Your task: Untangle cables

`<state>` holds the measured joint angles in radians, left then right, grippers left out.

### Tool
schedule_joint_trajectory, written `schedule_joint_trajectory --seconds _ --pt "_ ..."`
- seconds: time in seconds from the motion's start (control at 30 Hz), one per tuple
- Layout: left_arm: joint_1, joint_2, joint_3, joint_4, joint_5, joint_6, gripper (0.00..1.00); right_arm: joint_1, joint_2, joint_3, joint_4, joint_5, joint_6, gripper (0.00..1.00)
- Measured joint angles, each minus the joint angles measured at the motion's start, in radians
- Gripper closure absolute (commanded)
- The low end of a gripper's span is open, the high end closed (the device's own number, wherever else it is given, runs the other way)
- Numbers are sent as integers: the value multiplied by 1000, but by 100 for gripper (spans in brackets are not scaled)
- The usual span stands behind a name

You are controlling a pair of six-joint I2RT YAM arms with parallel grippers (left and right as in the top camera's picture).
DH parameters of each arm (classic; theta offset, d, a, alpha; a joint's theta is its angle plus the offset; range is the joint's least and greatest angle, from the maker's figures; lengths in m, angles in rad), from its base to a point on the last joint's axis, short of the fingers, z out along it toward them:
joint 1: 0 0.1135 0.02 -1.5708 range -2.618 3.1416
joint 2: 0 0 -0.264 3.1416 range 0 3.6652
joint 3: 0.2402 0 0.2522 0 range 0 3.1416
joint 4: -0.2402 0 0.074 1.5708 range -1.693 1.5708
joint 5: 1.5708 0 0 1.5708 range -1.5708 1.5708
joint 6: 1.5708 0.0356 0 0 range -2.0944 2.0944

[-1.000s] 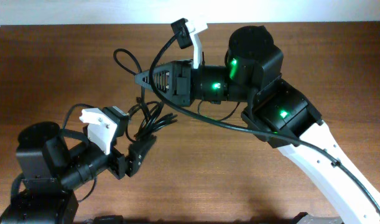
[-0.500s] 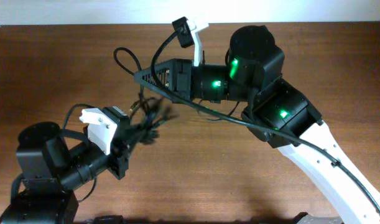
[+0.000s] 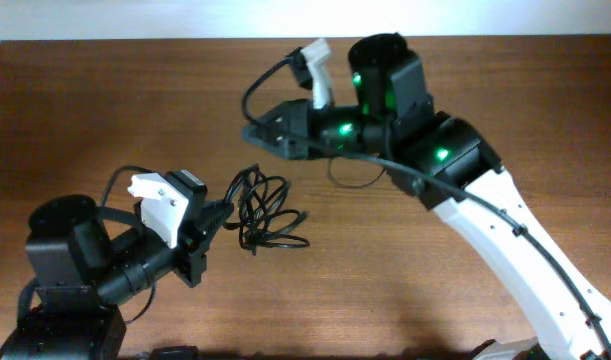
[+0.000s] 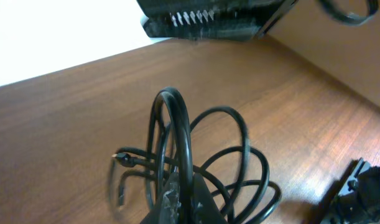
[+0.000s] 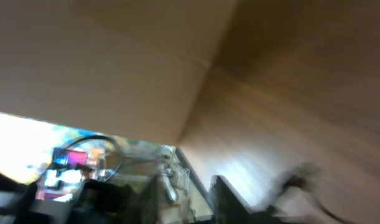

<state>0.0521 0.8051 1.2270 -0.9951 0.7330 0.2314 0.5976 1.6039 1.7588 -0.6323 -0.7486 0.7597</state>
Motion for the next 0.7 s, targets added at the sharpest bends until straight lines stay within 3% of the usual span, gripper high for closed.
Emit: schedule_joint_trajectory --seconds 0.2,0.4,0.5,0.57,0.7 --pt "0 1 14 104 -56 -96 100 -106 6 4 -280 3 -168 51" --pt "0 2 19 219 -79 -195 100 -110 6 4 -409 3 -313 44" --pt "0 2 20 222 -118 -246 100 -110 6 4 -488 3 -464 44" --pt "0 2 21 222 -197 -345 100 -110 6 4 -565 3 -638 44" --pt "0 3 21 222 -263 -516 100 -110 6 4 -606 4 -854 44"
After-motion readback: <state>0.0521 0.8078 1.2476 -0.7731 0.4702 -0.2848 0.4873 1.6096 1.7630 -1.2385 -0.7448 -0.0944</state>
